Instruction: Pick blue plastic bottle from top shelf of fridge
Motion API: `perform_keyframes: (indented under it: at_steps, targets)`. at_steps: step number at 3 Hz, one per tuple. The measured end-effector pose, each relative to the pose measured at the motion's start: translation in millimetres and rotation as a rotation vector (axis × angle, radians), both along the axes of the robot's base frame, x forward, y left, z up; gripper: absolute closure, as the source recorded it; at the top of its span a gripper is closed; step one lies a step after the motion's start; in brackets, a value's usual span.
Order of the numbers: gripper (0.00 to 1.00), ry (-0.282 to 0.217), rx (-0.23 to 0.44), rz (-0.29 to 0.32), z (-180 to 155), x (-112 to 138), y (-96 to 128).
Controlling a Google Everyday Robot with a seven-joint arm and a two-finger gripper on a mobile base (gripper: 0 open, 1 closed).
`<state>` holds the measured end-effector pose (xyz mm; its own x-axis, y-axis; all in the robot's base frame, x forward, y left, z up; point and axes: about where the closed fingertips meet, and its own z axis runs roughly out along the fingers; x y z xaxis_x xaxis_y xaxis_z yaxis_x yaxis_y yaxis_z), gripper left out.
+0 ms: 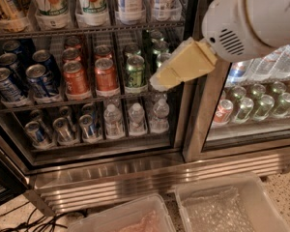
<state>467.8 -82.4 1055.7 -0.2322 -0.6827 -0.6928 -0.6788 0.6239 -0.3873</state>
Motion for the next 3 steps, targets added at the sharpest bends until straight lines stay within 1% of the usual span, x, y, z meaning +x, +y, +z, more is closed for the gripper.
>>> perform_keyframes:
  at_steps: [1, 2, 3]
  targets:
    - [0.00, -0.080, 0.020, -0.054, 5, 25, 24]
    - [0.00, -0.113, 0.039, -0.128, 5, 53, 28]
    - [0.00, -0.130, 0.057, -0.178, 17, 52, 23]
